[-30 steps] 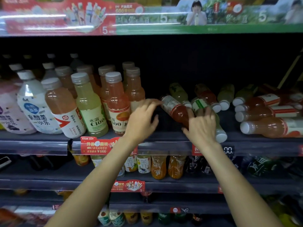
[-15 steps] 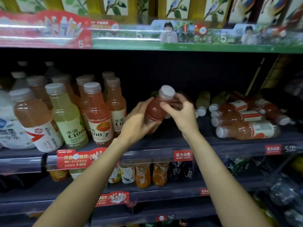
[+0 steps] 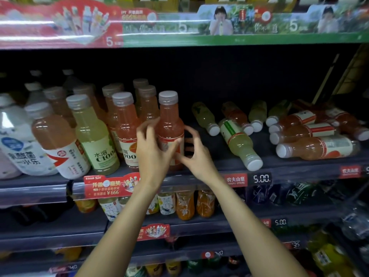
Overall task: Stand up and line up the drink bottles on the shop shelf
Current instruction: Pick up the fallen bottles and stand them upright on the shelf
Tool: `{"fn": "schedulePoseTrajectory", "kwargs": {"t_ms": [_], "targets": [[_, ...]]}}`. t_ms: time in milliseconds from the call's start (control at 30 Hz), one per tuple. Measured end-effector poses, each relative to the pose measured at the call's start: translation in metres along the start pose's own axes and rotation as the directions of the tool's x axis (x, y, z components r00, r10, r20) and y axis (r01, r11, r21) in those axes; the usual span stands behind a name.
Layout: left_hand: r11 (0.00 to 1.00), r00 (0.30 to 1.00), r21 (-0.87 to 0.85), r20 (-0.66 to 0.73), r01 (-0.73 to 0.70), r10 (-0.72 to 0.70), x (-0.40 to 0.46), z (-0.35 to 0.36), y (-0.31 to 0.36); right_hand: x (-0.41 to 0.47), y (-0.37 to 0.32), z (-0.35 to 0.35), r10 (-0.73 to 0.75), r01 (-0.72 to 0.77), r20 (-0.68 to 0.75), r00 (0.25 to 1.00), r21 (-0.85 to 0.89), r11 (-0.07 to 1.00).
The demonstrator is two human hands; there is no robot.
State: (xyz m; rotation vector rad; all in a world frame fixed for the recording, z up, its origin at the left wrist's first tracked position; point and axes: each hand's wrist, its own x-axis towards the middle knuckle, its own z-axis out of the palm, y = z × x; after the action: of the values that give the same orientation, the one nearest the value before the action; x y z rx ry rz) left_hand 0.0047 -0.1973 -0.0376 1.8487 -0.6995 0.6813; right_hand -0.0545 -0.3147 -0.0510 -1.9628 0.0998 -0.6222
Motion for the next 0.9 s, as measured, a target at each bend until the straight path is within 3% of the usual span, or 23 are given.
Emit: {"fn": "schedulePoseTrajectory", "kwargs": {"t_ms": [167,267,400,533,633,700,767,833,900], "targets": [[0.973,0.991,0.197,-0.035,-0.123,0.132,-0.006,-0.001,-0.003,0.001,0.001,0.017,0.029,-0.038,-0.106,0.994,-0.086,0.996],[0.967,0.988,0.215,-0.041,-0.136,0.148,-0.008,-0.003,-0.004,0.002,-0.002,0.028,0.052,-0.103,-0.225,0.973,-0.221,0.970],[0.983,0.993,0.151,-0.041,-0.102,0.109,-0.007,-0.009,-0.007,0.001,-0.011,0.042,0.073,-0.164,-0.283,0.956,-0.312,0.936],[0.994,0.990,0.070,-0.108,-0.085,0.092,-0.012,-0.013,0.001,-0.002,-0.008,0.032,0.033,-0.083,-0.173,0.984,-0.292,0.953],[0.985,0.971,0.033,-0.164,-0.169,0.173,-0.018,-0.012,0.016,-0.012,-0.006,-0.005,-0.126,0.070,-0.165,0.978,-0.309,0.948],[0.961,0.954,-0.005,-0.118,-0.278,0.276,-0.019,-0.007,0.028,-0.021,-0.001,-0.037,-0.255,0.154,-0.190,0.948,-0.427,0.891],[0.923,0.924,-0.052,-0.009,-0.381,0.381,-0.014,0.005,0.037,-0.029,0.007,-0.066,-0.331,0.129,-0.225,0.917,-0.617,0.776],[0.884,0.875,-0.071,0.127,-0.461,0.467,-0.006,0.025,0.042,-0.036,0.016,-0.089,-0.280,-0.043,-0.268,0.922,-0.788,0.614],[0.855,0.815,-0.032,0.286,-0.518,0.504,0.002,0.051,0.042,-0.043,0.022,-0.101,-0.097,-0.223,-0.307,0.947,-0.844,0.488]]}}
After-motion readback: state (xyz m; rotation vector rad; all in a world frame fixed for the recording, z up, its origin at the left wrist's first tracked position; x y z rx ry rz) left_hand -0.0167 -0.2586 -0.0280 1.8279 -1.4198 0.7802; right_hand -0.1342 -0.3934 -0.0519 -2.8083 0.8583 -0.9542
